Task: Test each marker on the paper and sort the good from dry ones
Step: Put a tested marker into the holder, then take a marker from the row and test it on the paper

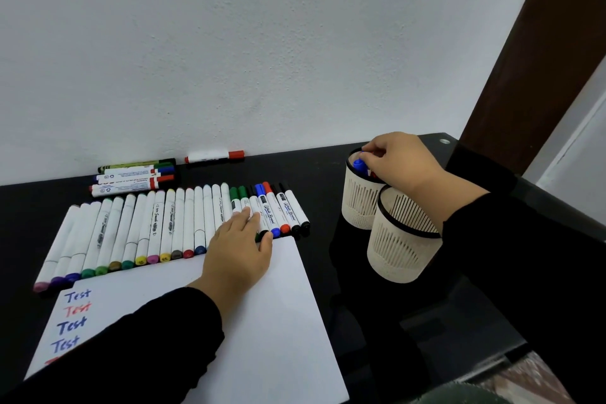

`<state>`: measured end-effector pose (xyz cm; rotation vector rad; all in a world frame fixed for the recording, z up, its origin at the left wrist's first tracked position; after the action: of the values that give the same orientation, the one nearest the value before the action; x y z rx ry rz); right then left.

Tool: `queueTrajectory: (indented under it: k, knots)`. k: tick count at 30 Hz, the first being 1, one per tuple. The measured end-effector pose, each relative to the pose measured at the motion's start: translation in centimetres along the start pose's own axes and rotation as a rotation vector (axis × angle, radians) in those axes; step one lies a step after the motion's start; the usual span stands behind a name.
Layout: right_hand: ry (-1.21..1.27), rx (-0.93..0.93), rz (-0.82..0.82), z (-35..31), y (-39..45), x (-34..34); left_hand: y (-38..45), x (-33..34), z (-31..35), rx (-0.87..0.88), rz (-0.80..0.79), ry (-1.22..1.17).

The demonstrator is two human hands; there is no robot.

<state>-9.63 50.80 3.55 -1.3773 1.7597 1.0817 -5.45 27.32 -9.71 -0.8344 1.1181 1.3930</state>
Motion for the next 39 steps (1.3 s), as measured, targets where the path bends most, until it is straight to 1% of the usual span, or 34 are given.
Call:
queueTrajectory:
  k: [6,12,18,25,27,33,39]
  knots:
    - [-0.205,-0.081,-0.014,-1.0,-0.4,-0.5,0.4,-0.8,-0.1,-0.033,-0.093,-0.080]
    - [-0.209,-0.168,0.025,-2.5,-0.9,-0.7,0.5,-2.2,-0.3,-0.023,-0.099,-0.142]
    - [-0.240,-0.310,-0.049,-6.6,-0.8,0.7,1.1,-3.5,-3.4,-0.034,-0.086,-0.081]
    - [-0.272,-0.505,-0.145,-13.0,2.1,6.2,3.2,-5.4,-9.0,-0.083,-0.030,0.035]
    - [-0.288,-0.543,-0.172,-14.6,3.2,8.2,3.9,-5.8,-10.3,-0.092,-0.046,0.047]
    - [-0.297,-0.581,-0.245,-17.8,7.3,15.6,4.8,-5.6,-13.1,-0.079,-0.106,0.097]
    - [-0.395,-0.592,-0.236,-18.4,11.1,21.5,4.6,-4.3,-13.8,-0.047,-0.100,0.089]
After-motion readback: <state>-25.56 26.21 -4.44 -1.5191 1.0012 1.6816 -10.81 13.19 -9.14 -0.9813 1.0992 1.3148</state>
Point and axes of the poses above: each hand's wrist, its own y-axis towards the middle knuckle, its own x-axis out of the palm, z = x × y, the point moved 3 cm from there along y, towards the middle knuckle, and after that the axes turned 4 degrees about x, right-handed, at the moved point
